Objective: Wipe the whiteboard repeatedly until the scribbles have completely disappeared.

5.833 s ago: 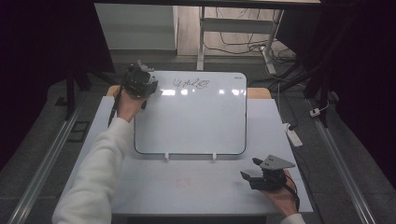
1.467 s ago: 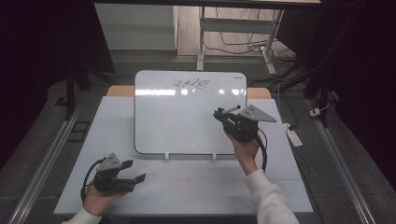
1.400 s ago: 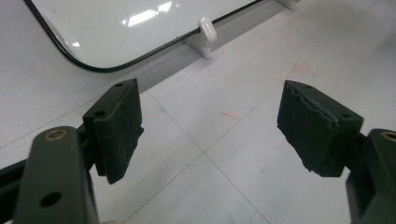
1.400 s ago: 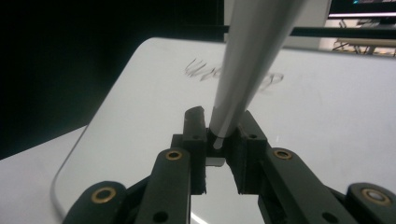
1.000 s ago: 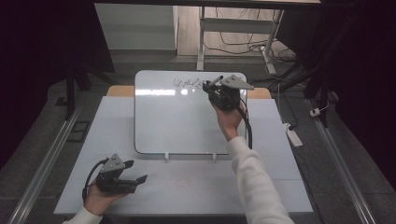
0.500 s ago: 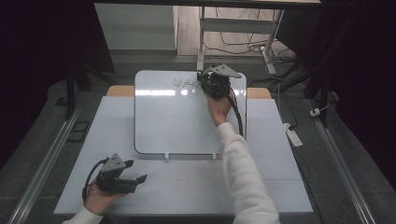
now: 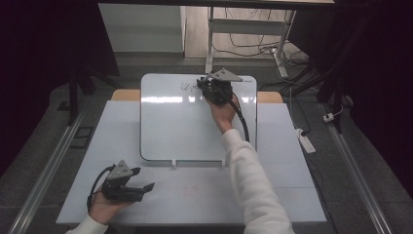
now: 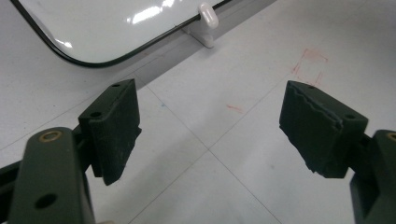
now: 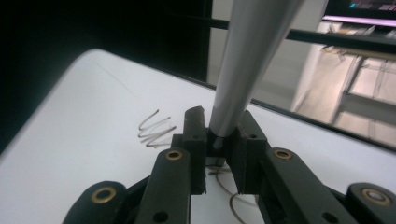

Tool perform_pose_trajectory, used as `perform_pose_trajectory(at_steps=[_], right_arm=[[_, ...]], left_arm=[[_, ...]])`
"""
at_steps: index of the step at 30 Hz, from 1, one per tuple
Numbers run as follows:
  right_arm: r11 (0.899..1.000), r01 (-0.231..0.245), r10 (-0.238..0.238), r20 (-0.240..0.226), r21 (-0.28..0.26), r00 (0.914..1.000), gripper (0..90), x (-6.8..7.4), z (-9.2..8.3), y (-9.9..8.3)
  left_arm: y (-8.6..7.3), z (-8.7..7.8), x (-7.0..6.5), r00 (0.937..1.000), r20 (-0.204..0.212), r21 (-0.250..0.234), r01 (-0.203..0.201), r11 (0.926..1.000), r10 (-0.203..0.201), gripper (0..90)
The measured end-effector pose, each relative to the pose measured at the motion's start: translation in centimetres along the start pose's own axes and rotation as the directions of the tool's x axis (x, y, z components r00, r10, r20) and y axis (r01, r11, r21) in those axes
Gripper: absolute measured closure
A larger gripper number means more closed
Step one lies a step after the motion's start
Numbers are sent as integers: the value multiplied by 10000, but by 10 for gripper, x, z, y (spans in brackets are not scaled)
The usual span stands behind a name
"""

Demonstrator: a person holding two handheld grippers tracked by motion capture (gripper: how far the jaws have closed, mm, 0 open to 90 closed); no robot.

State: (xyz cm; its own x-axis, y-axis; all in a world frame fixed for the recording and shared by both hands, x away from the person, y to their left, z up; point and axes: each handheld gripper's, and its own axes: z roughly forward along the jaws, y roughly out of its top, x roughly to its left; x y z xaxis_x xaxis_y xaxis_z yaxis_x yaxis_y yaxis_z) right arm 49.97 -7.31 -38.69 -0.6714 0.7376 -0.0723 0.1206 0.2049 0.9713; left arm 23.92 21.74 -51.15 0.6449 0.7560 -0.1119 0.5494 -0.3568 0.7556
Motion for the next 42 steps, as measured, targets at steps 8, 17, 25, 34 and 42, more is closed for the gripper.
perform_pose_trajectory(at_steps=[8, 17, 25, 34, 42], right_arm=[[9999, -111, 108, -359, -84, 9993, 777, 11, 10, 1], [9994, 342, -340, -657, 24, 9973, 776, 29, 24, 5], [10000, 38, -40, -718, -33, 9974, 777, 37, 34, 8], [9993, 348, -337, -744, 138, 9967, 776, 39, 33, 10], [10000, -77, 78, -240, 53, 9997, 776, 34, 29, 9]], left_arm=[[0, 1, 1, 10000, 23, 25, -8, 10000, 8, 212], [0, 2, 0, 10000, 45, 66, -85, 9999, 85, 212], [0, 1, 0, 10000, 43, 21, -69, 10000, 69, 212], [0, 1, 0, 9999, 63, 22, -84, 10000, 84, 212], [0, 0, -1, 10000, 20, -12, -84, 10000, 84, 213]])
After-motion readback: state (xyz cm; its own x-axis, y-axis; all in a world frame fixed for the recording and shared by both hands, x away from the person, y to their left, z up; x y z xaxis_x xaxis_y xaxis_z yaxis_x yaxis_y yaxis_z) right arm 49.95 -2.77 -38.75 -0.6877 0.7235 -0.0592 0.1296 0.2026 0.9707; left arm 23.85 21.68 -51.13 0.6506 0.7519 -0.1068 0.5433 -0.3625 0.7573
